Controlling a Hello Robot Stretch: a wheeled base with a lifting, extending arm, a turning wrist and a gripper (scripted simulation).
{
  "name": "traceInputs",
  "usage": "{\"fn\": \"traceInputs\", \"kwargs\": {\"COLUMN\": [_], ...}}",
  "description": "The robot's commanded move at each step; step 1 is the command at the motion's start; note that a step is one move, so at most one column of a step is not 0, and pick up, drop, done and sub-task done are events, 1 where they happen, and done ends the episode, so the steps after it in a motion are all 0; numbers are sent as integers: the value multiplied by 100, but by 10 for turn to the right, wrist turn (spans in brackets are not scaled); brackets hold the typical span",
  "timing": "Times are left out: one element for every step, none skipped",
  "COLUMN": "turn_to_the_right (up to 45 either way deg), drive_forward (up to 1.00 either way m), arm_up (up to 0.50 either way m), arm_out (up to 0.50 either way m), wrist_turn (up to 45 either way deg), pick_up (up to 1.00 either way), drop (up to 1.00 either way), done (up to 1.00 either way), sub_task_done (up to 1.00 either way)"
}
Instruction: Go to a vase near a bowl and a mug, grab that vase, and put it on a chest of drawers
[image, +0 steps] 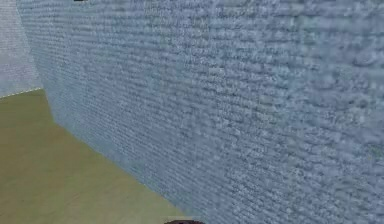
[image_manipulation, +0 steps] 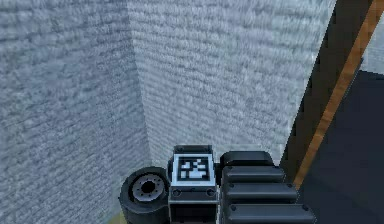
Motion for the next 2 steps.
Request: {"fn": "traceInputs", "kwargs": {"turn_to_the_right": [180,0], "drive_forward": [0,45], "arm_up": [0,0], "arm_out": [0,0], "wrist_turn": [0,0], "pick_up": [0,0], "drop": [0,0], "done": [0,0], "sub_task_done": [0,0]}}
